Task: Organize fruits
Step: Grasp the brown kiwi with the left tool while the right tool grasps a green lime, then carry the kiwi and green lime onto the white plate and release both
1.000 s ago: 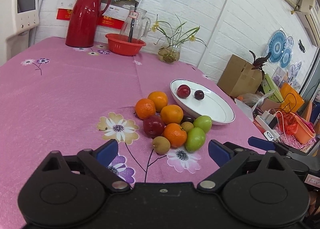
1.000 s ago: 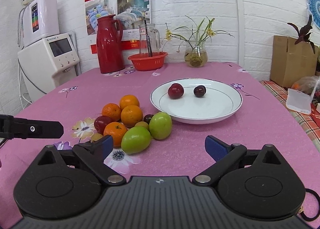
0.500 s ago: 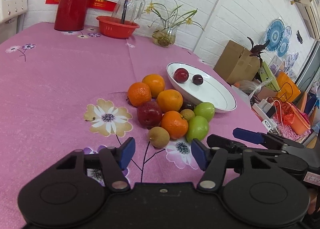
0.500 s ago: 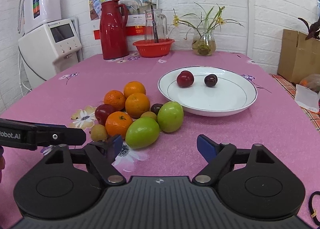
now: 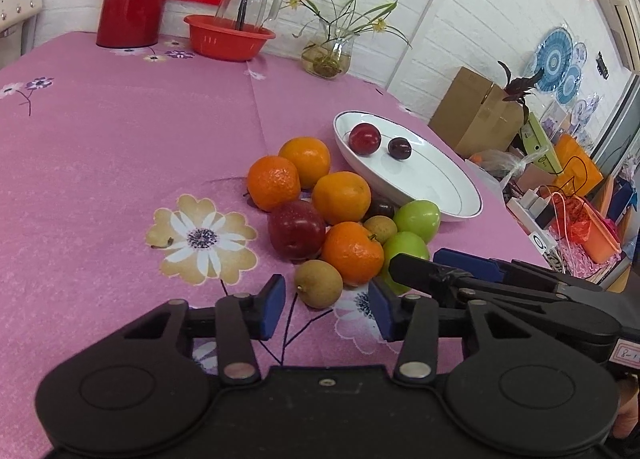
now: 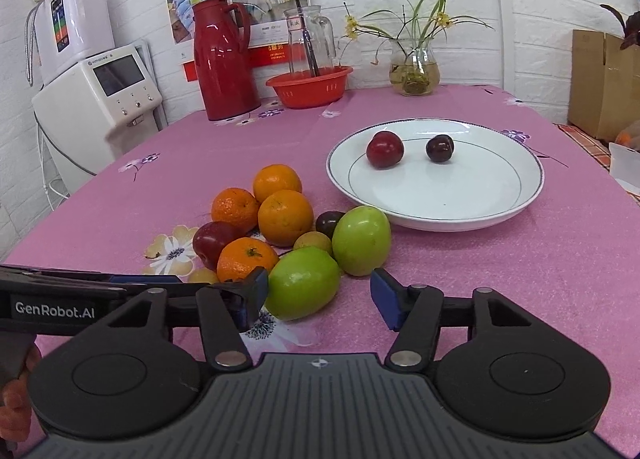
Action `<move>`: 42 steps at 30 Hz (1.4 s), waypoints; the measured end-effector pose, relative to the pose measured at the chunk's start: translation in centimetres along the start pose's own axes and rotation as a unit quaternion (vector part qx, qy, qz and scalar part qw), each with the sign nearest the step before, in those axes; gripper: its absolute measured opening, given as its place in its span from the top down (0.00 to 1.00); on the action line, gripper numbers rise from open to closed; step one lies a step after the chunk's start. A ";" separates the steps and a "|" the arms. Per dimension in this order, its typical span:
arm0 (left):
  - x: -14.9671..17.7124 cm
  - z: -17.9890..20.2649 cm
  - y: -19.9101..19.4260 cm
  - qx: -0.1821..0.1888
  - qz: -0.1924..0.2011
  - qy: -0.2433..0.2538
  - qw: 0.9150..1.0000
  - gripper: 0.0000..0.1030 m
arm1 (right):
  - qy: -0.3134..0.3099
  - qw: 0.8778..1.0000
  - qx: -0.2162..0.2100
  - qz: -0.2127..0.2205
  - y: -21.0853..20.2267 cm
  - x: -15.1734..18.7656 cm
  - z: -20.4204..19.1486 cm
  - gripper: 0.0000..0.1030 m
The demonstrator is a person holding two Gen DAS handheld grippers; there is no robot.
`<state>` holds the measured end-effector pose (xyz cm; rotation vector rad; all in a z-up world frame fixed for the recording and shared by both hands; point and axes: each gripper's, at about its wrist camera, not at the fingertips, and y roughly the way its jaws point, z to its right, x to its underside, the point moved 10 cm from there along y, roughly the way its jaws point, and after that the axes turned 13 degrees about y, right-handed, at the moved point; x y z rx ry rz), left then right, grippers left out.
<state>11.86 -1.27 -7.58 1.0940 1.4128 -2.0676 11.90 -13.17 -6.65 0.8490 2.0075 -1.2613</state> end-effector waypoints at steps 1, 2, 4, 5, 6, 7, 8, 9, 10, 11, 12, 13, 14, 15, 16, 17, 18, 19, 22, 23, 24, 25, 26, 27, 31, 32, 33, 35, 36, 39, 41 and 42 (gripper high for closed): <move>0.1 -0.1 0.1 -0.001 -0.001 -0.001 1.000 0.14 | 0.000 1.000 -0.001 -0.002 0.2 0.1 -0.1 0.12; 0.1 -0.2 0.1 -0.001 -0.002 -0.002 1.000 0.14 | 0.000 1.000 -0.002 -0.004 0.3 0.2 -0.1 0.14; 0.1 -0.3 0.2 0.000 -0.003 -0.005 1.000 0.14 | 0.003 1.000 -0.006 -0.004 0.3 0.1 -0.1 0.16; 0.1 -0.3 0.2 0.001 -0.003 -0.006 1.000 0.14 | 0.005 1.000 -0.010 -0.005 0.3 0.1 -0.1 0.18; 0.1 -0.3 0.2 0.003 -0.003 -0.006 1.000 0.14 | 0.008 1.000 -0.013 -0.006 0.3 0.1 -0.1 0.22; 0.1 -0.3 0.3 0.004 -0.004 -0.006 1.000 0.15 | 0.010 1.000 -0.017 -0.008 0.3 0.2 -0.1 0.25; 0.1 -0.2 0.4 0.005 -0.006 -0.005 1.000 0.15 | 0.009 1.000 -0.019 -0.011 0.3 0.2 -0.2 0.28; 0.2 -0.3 0.4 0.003 -0.007 -0.004 1.000 0.14 | 0.005 1.000 -0.019 -0.011 0.2 0.3 -0.3 0.29; 0.2 -0.4 0.5 0.003 -0.008 -0.005 1.000 0.15 | 0.001 1.000 -0.020 -0.013 0.1 0.4 -0.3 0.30; 0.2 -0.4 0.5 0.004 -0.008 -0.007 1.000 0.15 | -0.004 1.000 -0.020 -0.013 -0.1 0.4 -0.3 0.34; 0.2 -0.6 0.5 0.003 -0.008 -0.009 1.000 0.14 | -0.011 1.000 -0.018 -0.014 -0.2 0.4 -0.3 0.38; 0.2 -0.6 0.4 0.003 -0.007 -0.011 1.000 0.14 | -0.017 1.000 -0.016 -0.014 -0.4 0.4 -0.3 0.40; 0.1 -0.6 0.4 0.003 -0.007 -0.012 1.000 0.13 | -0.022 1.000 -0.014 -0.014 -0.5 0.4 -0.2 0.43; 0.1 -0.7 0.5 0.001 -0.006 -0.011 1.000 0.11 | -0.025 0.999 -0.013 -0.015 -0.6 0.4 -0.1 0.45; 0.1 -0.7 0.5 -0.001 -0.005 -0.011 1.000 0.11 | -0.025 0.999 -0.013 -0.015 -0.6 0.3 -0.1 0.45; 0.1 -0.7 0.6 -0.001 -0.005 -0.011 1.000 0.10 | -0.024 1.000 -0.013 -0.015 -0.6 0.4 -0.1 0.45; 0.0 -0.6 0.6 0.000 -0.006 -0.012 1.000 0.10 | -0.025 1.000 -0.013 -0.014 -0.6 0.4 -0.1 0.45; 0.1 -0.6 0.7 0.001 -0.007 -0.011 1.000 0.10 | -0.026 0.999 -0.012 -0.014 -0.7 0.4 -0.1 0.45; 0.0 -0.4 0.8 0.004 -0.008 -0.006 1.000 0.10 | -0.033 0.999 -0.010 -0.016 -0.5 0.4 -0.1 0.44; 0.0 -0.4 0.8 0.003 -0.008 -0.005 1.000 0.10 | -0.033 0.999 -0.010 -0.018 -0.4 0.4 -0.2 0.43; 0.0 -0.4 0.8 0.003 -0.008 -0.005 1.000 0.10 | -0.033 0.999 -0.008 -0.019 -0.3 0.4 -0.2 0.41; -0.1 -0.5 0.9 0.004 -0.008 -0.005 1.000 0.10 | -0.034 0.999 -0.006 -0.019 -0.1 0.5 -0.2 0.39; -0.1 -0.5 0.9 0.003 -0.008 -0.006 1.000 0.09 | -0.037 0.999 -0.002 -0.020 0.1 0.5 -0.3 0.37; -0.1 -0.5 1.0 0.003 -0.007 -0.004 1.000 0.05 | -0.037 0.999 0.000 -0.020 0.2 0.5 -0.3 0.36; -0.3 -0.4 1.2 0.005 -0.009 0.003 1.000 0.06 | -0.024 0.999 -0.004 -0.023 0.7 0.5 -0.1 0.34; -0.3 -0.4 1.2 0.004 -0.010 0.005 1.000 0.06 | -0.026 0.999 -0.005 -0.024 0.6 0.5 -0.1 0.35; -0.3 -0.4 1.2 0.004 -0.011 0.006 1.000 0.06 | -0.030 0.999 -0.005 -0.025 0.6 0.5 -0.2 0.35; -0.3 -0.5 1.2 0.006 -0.012 0.005 1.000 0.07 | -0.034 0.999 -0.005 -0.027 0.6 0.5 -0.2 0.35; -0.3 -0.5 1.1 0.004 -0.011 0.006 1.000 0.06 | -0.035 0.999 -0.004 -0.027 0.6 0.5 -0.2 0.35; -0.2 -0.3 1.2 0.000 -0.011 0.014 1.000 0.05 | -0.044 0.999 -0.002 -0.028 0.9 0.4 -0.5 0.34; -0.2 -0.2 1.2 -0.002 -0.011 0.017 1.000 0.05 | -0.048 0.998 0.002 -0.027 1.1 0.3 -0.5 0.34; -0.2 -0.2 1.2 -0.003 -0.011 0.018 1.000 0.05 | -0.048 0.998 0.002 -0.027 1.1 0.3 -0.4 0.34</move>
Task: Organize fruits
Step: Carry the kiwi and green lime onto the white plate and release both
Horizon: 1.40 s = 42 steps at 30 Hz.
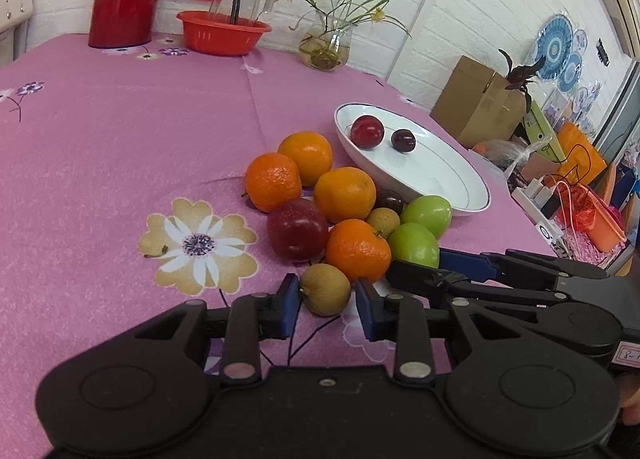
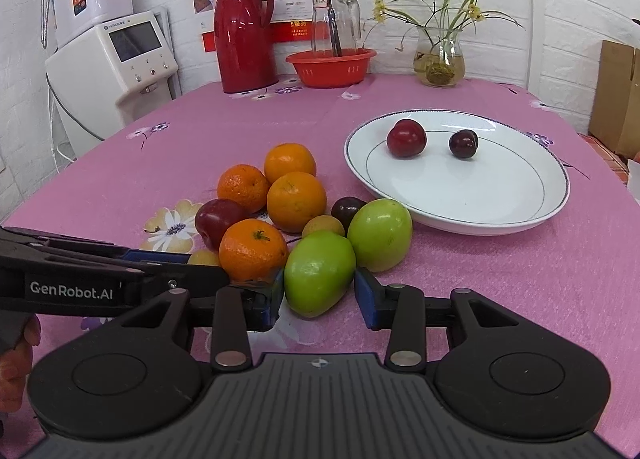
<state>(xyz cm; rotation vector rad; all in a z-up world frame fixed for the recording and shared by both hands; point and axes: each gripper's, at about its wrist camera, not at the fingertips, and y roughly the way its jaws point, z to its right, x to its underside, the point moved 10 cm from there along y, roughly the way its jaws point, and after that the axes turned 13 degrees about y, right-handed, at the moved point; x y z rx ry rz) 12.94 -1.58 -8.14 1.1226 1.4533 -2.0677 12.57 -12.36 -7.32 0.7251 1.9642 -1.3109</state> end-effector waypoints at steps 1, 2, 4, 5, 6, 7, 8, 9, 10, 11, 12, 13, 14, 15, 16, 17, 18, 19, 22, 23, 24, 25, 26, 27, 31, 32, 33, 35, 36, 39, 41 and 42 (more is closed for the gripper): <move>0.0 0.0 0.0 -0.001 0.000 0.001 1.000 0.06 | 0.002 1.000 -0.001 0.000 0.1 0.0 0.0 0.34; 0.0 0.0 0.0 -0.004 0.000 0.004 1.000 0.06 | 0.005 1.000 -0.004 0.000 0.1 0.0 -0.1 0.33; 0.0 0.2 0.0 -0.008 0.000 0.013 1.000 0.06 | 0.010 1.000 -0.009 0.000 0.2 0.0 0.1 0.33; 0.0 0.3 0.0 -0.010 0.000 0.015 1.000 0.06 | 0.009 1.000 -0.008 0.001 0.2 0.0 0.0 0.34; 0.1 0.3 -0.1 -0.012 -0.002 0.016 1.000 0.06 | 0.005 1.000 -0.004 0.002 0.1 0.1 -0.1 0.34; 0.1 0.3 -0.2 -0.012 -0.003 0.016 1.000 0.06 | 0.001 1.000 0.000 0.004 0.0 0.1 -0.1 0.34; 0.3 0.4 -0.3 -0.012 -0.004 0.015 1.000 0.06 | -0.002 1.000 0.000 0.008 -0.2 0.1 -0.2 0.34; 0.3 0.4 -0.5 -0.011 -0.003 0.013 1.000 0.06 | -0.002 1.000 -0.003 0.012 -0.5 0.0 -0.3 0.34; 0.3 0.4 -0.7 -0.010 -0.003 0.011 1.000 0.06 | -0.002 1.000 -0.006 0.015 -0.8 -0.1 -0.4 0.34; 0.3 0.4 -0.9 -0.010 -0.001 0.010 1.000 0.06 | -0.004 1.000 -0.006 0.019 -1.2 -0.3 -0.4 0.34; 0.1 0.5 -1.2 -0.010 0.002 0.009 1.000 0.06 | -0.006 1.000 -0.006 0.024 -1.5 -0.5 -0.4 0.34; -0.1 0.6 -1.5 -0.010 0.006 0.010 1.000 0.06 | -0.006 1.000 -0.007 0.028 -1.8 -0.7 -0.4 0.34; -0.5 0.7 -1.8 -0.011 0.010 0.014 1.000 0.06 | -0.005 0.999 -0.009 0.033 -2.1 -1.0 -0.3 0.34; -0.9 0.9 -2.1 -0.012 0.016 0.018 1.000 0.06 | -0.004 0.999 -0.010 0.037 -2.4 -1.2 -0.3 0.34; -1.3 1.0 -2.4 -0.013 0.021 0.021 0.999 0.06 | -0.003 0.999 -0.010 0.043 -2.7 -1.5 -0.2 0.34; -1.8 1.1 -2.7 -0.012 0.027 0.023 0.999 0.06 | -0.003 0.999 -0.010 0.047 -3.0 -1.7 -0.1 0.34; -2.3 1.3 -3.0 -0.009 0.032 0.024 0.999 0.06 | -0.001 0.999 -0.010 0.053 -3.3 -2.0 0.0 0.34; -2.9 1.5 -3.1 -0.006 0.036 0.027 0.999 0.06 | 0.001 0.998 -0.009 0.059 -3.6 -2.3 0.2 0.34; -5.0 2.2 -3.5 -0.002 0.051 0.040 0.998 0.06 | 0.000 0.997 -0.001 0.079 -4.4 -3.5 0.6 0.34; -5.7 2.5 -3.6 0.003 0.057 0.043 0.997 0.06 | -0.001 0.996 0.002 0.085 -4.7 -3.9 0.8 0.34; -6.5 2.7 -3.6 0.007 0.062 0.046 0.997 0.06 | -0.001 0.996 0.005 0.094 -5.1 -4.5 1.1 0.34; -7.2 3.0 -3.6 0.009 0.066 0.049 0.997 0.06 | 0.000 0.995 0.009 0.101 -5.3 -5.0 1.4 0.34; -7.8 3.2 -3.5 0.010 0.069 0.052 0.996 0.06 | 0.000 0.994 0.012 0.108 -5.5 -5.5 1.7 0.34; -8.5 3.5 -3.2 0.009 0.072 0.056 0.996 0.06 | -0.001 0.993 0.019 0.115 -5.8 -6.2 2.1 0.34; -10.8 3.9 -1.6 0.011 0.074 0.053 0.996 0.06 | -0.004 0.989 0.043 0.139 -6.1 -8.3 3.6 0.34; -11.3 4.0 -1.2 0.013 0.073 0.051 0.996 0.06 | -0.005 0.988 0.049 0.144 -6.0 -8.8 4.1 0.34; -11.8 4.2 -0.7 0.016 0.071 0.049 0.996 0.06 | -0.005 0.988 0.056 0.147 -6.0 -9.2 4.6 0.34; -12.6 4.4 0.3 0.016 0.067 0.050 0.996 0.06 | -0.002 0.987 0.063 0.149 -5.6 -9.9 5.4 0.34; -12.8 4.4 0.9 0.013 0.065 0.052 0.996 0.06 | -0.001 0.987 0.066 0.149 -5.2 -10.2 5.9 0.34; -13.2 4.4 2.8 0.012 0.052 0.050 0.997 0.06 | -0.001 0.987 0.078 0.140 -4.0 -10.2 7.2 0.34; -13.1 4.3 4.2 0.013 0.041 0.046 0.998 0.06 | -0.001 0.988 0.084 0.131 -2.8 -10.1 7.9 0.34; -13.0 4.1 5.0 0.013 0.035 0.044 0.998 0.06 | -0.002 0.988 0.087 0.125 -2.2 -10.0 8.3 0.34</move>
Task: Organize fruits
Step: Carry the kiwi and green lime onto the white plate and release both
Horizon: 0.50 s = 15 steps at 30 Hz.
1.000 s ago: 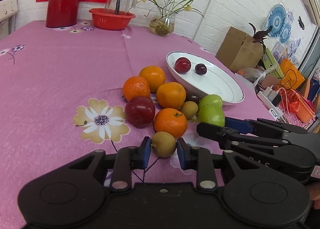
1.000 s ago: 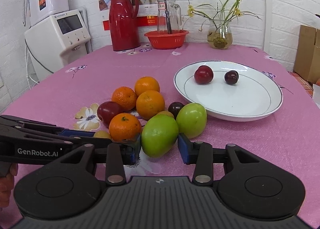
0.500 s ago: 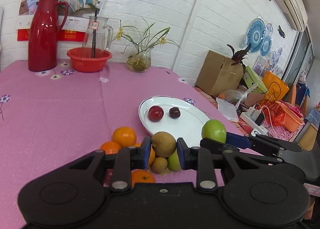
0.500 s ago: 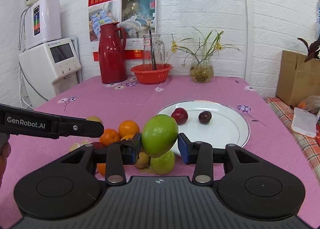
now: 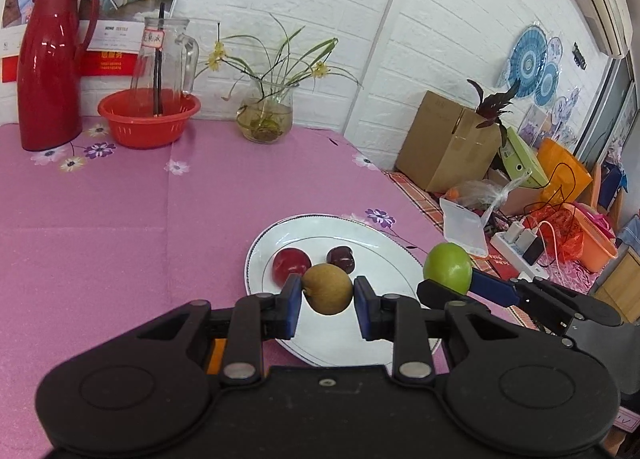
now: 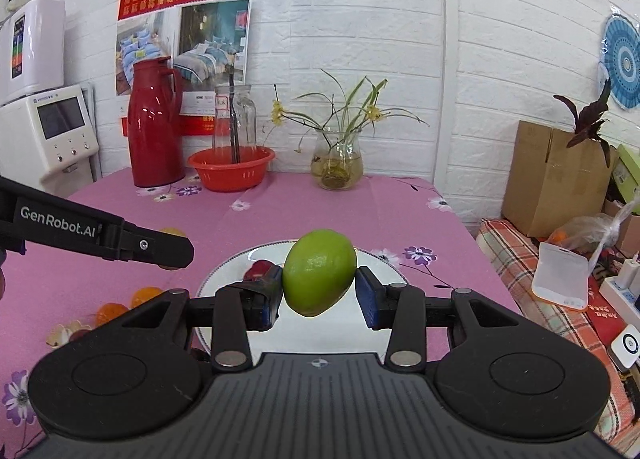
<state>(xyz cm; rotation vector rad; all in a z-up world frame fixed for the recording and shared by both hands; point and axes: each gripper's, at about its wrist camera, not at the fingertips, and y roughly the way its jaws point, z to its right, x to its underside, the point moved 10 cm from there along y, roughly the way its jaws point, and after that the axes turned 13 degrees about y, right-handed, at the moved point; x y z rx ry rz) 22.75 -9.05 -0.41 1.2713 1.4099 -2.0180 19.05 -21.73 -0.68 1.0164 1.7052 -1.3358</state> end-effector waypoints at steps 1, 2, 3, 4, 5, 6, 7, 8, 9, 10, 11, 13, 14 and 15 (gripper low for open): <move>0.2 -0.1 0.7 0.000 -0.006 -0.002 1.000 0.06 | -0.002 1.000 0.003 -0.007 0.6 0.3 0.2 0.34; 0.3 -0.4 1.3 -0.001 -0.011 -0.003 1.000 0.06 | -0.002 1.000 0.005 -0.015 1.2 0.6 0.4 0.34; 0.4 -0.6 2.0 -0.002 -0.016 -0.005 1.000 0.06 | -0.003 1.000 0.006 -0.022 1.8 0.9 0.5 0.34; 0.6 -0.8 2.6 -0.002 -0.020 -0.007 1.000 0.06 | -0.002 1.000 0.005 -0.027 2.3 1.1 0.6 0.34; 0.8 -1.0 3.2 -0.001 -0.025 -0.010 1.000 0.06 | -0.001 0.999 0.004 -0.033 2.7 1.3 0.6 0.34; 0.9 -1.2 3.8 -0.001 -0.028 -0.012 1.000 0.06 | -0.001 0.999 0.001 -0.039 3.2 1.5 0.5 0.34; 1.0 -1.4 4.3 0.000 -0.032 -0.015 0.999 0.06 | -0.001 0.999 -0.002 -0.043 3.6 1.6 0.5 0.34; 1.1 -1.6 4.7 0.001 -0.034 -0.017 0.999 0.06 | -0.002 0.999 -0.004 -0.047 4.0 1.7 0.4 0.34; 1.2 -1.7 5.2 0.002 -0.038 -0.019 0.999 0.06 | -0.004 0.999 -0.005 -0.050 4.5 1.7 0.3 0.34; 1.2 -1.8 5.5 0.003 -0.041 -0.018 0.999 0.06 | -0.006 0.999 -0.006 -0.053 4.8 1.7 0.3 0.34; 1.3 -1.9 5.9 0.002 -0.043 -0.017 0.999 0.06 | -0.008 0.998 -0.007 -0.057 5.2 1.7 0.3 0.34; 1.3 -2.1 6.5 0.001 -0.044 -0.017 0.999 0.06 | -0.008 0.998 -0.009 -0.063 6.0 1.7 0.4 0.34; 1.3 -2.1 6.7 0.004 -0.045 -0.018 0.999 0.06 | -0.009 0.998 -0.010 -0.067 6.3 1.8 0.4 0.34; 1.3 -2.2 6.9 0.006 -0.046 -0.018 0.999 0.06 | -0.011 0.997 -0.009 -0.071 6.7 1.8 0.4 0.34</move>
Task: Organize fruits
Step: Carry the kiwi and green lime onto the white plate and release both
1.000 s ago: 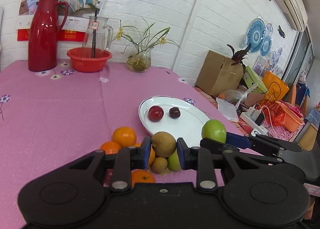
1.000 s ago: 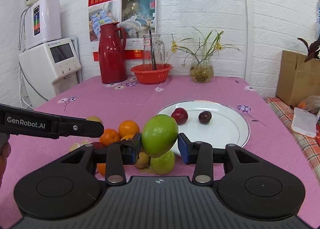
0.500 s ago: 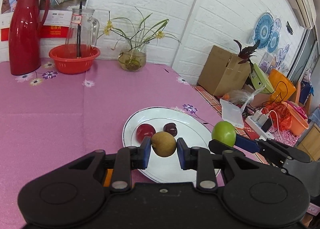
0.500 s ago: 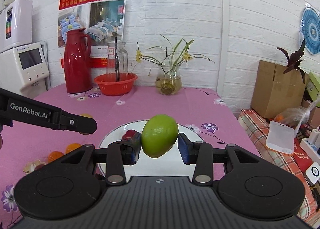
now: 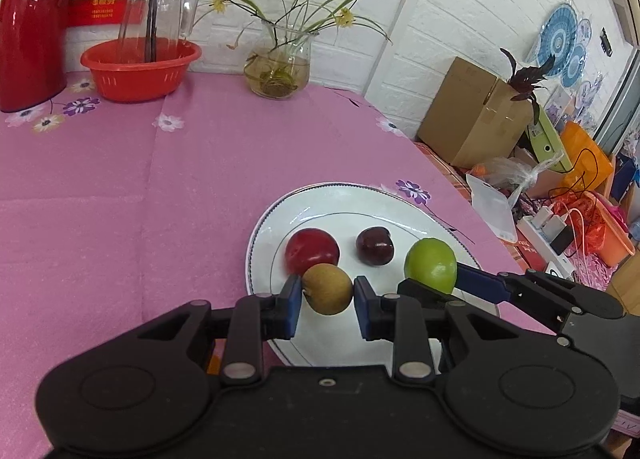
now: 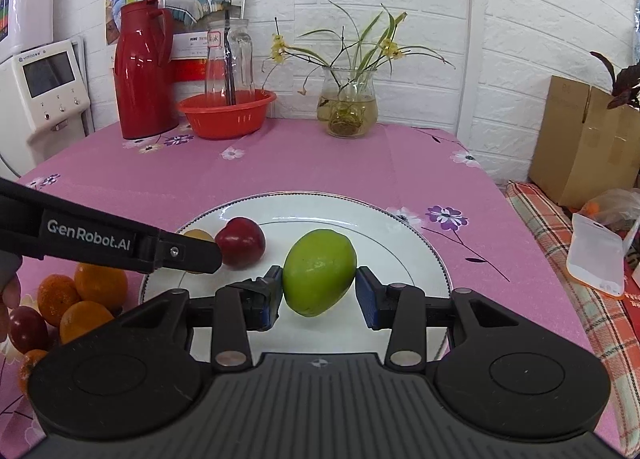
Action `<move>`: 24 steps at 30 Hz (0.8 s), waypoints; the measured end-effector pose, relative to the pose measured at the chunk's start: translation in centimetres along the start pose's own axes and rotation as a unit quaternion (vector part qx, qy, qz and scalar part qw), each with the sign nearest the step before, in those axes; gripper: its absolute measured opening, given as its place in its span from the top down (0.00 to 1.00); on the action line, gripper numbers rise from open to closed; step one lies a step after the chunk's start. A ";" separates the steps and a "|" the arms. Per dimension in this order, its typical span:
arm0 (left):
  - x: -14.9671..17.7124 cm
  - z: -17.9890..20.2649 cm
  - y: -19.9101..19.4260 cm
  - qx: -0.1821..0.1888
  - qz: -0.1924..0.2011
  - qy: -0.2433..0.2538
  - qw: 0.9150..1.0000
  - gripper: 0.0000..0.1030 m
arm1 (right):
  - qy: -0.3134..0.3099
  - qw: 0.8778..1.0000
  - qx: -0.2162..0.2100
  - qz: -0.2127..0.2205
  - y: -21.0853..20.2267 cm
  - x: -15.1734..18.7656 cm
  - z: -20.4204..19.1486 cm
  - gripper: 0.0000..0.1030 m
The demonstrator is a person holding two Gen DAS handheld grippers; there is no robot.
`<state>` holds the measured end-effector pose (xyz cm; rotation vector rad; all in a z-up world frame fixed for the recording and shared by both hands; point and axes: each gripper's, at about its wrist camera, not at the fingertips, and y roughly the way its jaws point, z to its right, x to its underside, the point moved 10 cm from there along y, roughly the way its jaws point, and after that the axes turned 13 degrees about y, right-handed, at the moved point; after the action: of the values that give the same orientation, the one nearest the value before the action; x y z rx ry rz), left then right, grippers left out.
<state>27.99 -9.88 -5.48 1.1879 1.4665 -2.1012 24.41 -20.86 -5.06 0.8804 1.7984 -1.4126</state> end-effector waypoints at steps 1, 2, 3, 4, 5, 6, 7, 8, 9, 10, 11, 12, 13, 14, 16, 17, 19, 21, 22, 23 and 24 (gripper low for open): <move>0.0 0.0 0.2 0.000 -0.002 0.002 1.000 0.06 | -0.004 1.000 0.002 -0.002 0.3 0.0 0.0 0.34; 0.1 -0.1 0.4 -0.001 -0.003 0.005 1.000 0.06 | -0.005 1.000 0.004 -0.005 0.6 0.1 0.1 0.34; 0.1 -0.1 0.5 -0.002 -0.003 0.007 1.000 0.06 | -0.003 1.000 0.003 -0.007 0.8 0.1 0.1 0.34; 0.2 -0.2 0.6 -0.002 -0.004 0.006 1.000 0.06 | -0.002 1.000 0.002 -0.010 1.0 0.1 0.2 0.34; 0.2 -0.3 0.8 -0.001 -0.005 0.005 1.000 0.06 | -0.003 1.000 0.001 -0.012 1.1 0.2 0.2 0.34; 0.3 -0.4 0.8 0.000 -0.005 0.004 1.000 0.06 | -0.005 1.000 0.003 -0.015 1.3 0.3 0.2 0.34; 0.3 -0.4 0.9 0.002 -0.005 0.003 1.000 0.06 | -0.007 1.000 0.005 -0.018 1.4 0.3 0.2 0.34; 0.3 -0.4 0.9 0.003 -0.005 0.003 1.000 0.06 | -0.008 1.000 0.005 -0.019 1.5 0.4 0.2 0.34; 0.3 -0.4 0.9 0.004 -0.004 0.003 1.000 0.06 | -0.009 1.000 0.004 -0.020 1.6 0.3 0.2 0.34; 0.2 -0.4 1.0 0.005 -0.003 0.003 1.000 0.06 | -0.010 1.000 0.001 -0.019 1.6 0.3 0.1 0.34; 0.2 -0.3 0.9 0.005 -0.003 0.004 1.000 0.06 | -0.013 1.000 -0.003 -0.018 1.5 0.3 -0.1 0.34; 0.2 -0.3 0.9 0.006 -0.002 0.004 1.000 0.06 | -0.019 1.000 -0.008 -0.016 1.5 0.1 -0.4 0.34; 0.2 -0.3 0.9 0.006 -0.001 0.003 1.000 0.06 | -0.026 0.999 -0.013 -0.016 1.5 0.1 -0.7 0.34; 0.3 -0.4 0.9 0.007 -0.002 0.004 1.000 0.06 | -0.033 0.999 -0.017 -0.016 1.5 0.2 -1.0 0.34; 0.5 -0.4 0.9 0.005 -0.004 0.007 1.000 0.06 | -0.045 0.999 -0.018 -0.020 1.5 0.3 -1.4 0.34; 0.6 -0.5 0.8 0.003 -0.004 0.010 1.000 0.06 | -0.049 0.998 -0.020 -0.021 1.4 0.4 -1.6 0.34; 0.5 -0.6 0.9 0.003 -0.001 0.008 1.000 0.06 | -0.056 0.998 -0.030 -0.025 1.5 0.6 -2.1 0.34; 0.5 -0.6 0.9 0.004 -0.002 0.005 1.000 0.06 | -0.063 0.997 -0.031 -0.029 1.8 0.8 -2.3 0.35; 0.5 -0.6 0.9 0.004 -0.002 0.006 1.000 0.06 | -0.068 0.997 -0.033 -0.026 1.8 0.8 -2.5 0.35; 0.5 -0.6 0.8 0.004 -0.002 0.007 1.000 0.06 | -0.071 0.997 -0.034 -0.027 1.9 0.7 -2.6 0.35; 0.5 -0.6 0.9 0.004 -0.001 0.006 1.000 0.05 | -0.072 0.996 -0.035 -0.028 2.0 0.6 -2.6 0.35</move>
<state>28.54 -9.62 -6.45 1.2057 1.4667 -2.1076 25.47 -17.90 -6.14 0.6795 1.7638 -1.4022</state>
